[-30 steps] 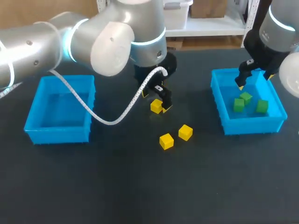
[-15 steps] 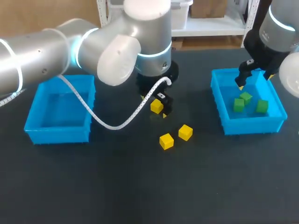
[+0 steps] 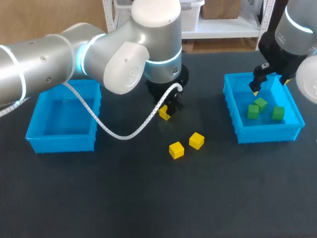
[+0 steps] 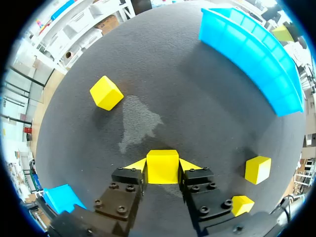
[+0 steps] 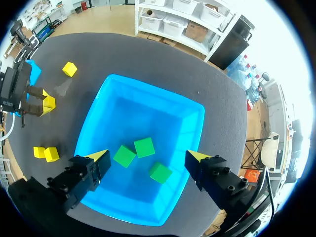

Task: Put the green cubes in the right bin and the yellow cubes in the left bin.

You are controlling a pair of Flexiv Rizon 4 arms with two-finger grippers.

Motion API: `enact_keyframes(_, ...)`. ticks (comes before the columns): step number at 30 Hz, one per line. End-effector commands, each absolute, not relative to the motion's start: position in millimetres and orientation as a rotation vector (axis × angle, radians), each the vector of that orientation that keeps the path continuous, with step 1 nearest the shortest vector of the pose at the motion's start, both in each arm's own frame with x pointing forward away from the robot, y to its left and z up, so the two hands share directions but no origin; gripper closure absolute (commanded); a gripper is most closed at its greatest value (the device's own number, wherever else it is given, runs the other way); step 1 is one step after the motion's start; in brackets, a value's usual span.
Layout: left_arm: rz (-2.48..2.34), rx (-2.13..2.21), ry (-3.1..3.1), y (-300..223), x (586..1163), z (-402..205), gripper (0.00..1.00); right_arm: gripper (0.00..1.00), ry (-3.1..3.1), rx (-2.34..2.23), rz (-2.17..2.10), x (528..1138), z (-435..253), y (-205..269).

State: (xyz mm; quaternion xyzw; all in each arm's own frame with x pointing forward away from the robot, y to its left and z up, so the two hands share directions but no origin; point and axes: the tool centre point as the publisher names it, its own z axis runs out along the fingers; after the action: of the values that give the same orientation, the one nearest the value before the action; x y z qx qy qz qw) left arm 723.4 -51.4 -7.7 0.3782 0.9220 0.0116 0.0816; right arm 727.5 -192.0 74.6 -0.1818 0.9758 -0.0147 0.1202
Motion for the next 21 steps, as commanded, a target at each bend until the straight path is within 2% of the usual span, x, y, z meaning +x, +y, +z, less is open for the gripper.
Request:
enact_keyframes(1, 0.032, 1.126, 2.743, -46.1, 718.8, 2.0, 1.0, 0.0, 2.848, -0.529, -0.044, 726.6, 74.4, -192.0)
enact_keyframes(11, -0.043, 1.04, 2.688, -18.4, 730.7, 62.0, 1.0, 0.0, 2.848, -0.529, -0.044, 726.6, 74.4, -192.0)
enact_keyframes(21, -0.049, 0.862, 2.67, 45.9, 740.0, 111.4, 1.0, 0.0, 2.848, -0.529, -0.044, 726.6, 74.4, -192.0)
